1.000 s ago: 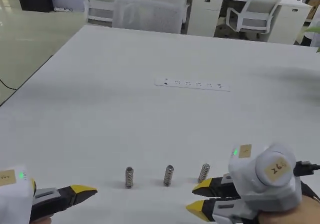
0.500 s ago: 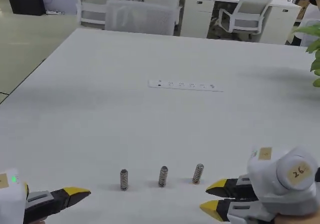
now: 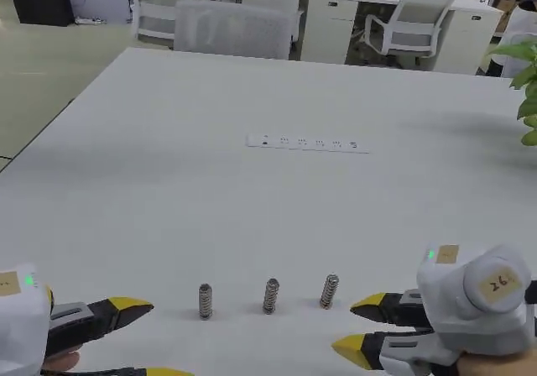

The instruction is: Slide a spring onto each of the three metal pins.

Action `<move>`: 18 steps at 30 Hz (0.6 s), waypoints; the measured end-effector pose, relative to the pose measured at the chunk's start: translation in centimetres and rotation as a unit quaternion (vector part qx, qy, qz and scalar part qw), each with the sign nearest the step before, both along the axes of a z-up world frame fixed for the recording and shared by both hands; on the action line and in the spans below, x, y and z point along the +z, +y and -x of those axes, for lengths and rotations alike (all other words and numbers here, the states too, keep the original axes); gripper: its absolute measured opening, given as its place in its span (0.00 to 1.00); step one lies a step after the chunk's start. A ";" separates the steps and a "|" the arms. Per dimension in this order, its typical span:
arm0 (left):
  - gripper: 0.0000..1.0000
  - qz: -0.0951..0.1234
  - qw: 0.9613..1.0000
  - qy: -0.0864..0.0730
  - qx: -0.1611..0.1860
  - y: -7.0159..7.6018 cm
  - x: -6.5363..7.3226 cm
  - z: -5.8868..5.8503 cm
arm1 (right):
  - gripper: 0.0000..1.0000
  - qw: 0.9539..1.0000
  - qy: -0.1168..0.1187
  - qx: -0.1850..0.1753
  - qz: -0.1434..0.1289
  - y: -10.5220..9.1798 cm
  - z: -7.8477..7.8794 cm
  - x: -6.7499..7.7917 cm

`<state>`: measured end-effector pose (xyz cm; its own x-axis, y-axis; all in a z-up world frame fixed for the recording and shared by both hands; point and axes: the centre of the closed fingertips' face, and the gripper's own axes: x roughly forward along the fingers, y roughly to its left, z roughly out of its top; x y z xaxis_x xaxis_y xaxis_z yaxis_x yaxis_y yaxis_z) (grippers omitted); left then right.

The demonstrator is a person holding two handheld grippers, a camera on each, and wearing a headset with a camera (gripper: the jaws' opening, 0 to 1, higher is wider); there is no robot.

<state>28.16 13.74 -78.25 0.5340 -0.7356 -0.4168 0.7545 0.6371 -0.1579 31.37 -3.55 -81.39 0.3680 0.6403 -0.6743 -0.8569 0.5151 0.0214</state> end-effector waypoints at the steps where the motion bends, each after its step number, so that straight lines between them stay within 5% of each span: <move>1: 0.55 0.002 1.000 0.000 0.001 0.0 0.1 0.0 | 0.34 1.000 -0.001 -0.001 -0.001 0.0 -0.1 0.0; 18: 0.57 -0.020 1.000 -0.010 0.020 0.2 -0.5 -0.3 | 0.66 0.997 -0.062 -0.023 -0.046 0.2 -1.4 1.8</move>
<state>28.47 13.97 -78.76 0.5707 -0.6971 -0.4339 0.7317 0.6716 -0.1167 32.82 -3.33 -79.56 0.4752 0.6780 -0.5608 -0.8311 0.5552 -0.0330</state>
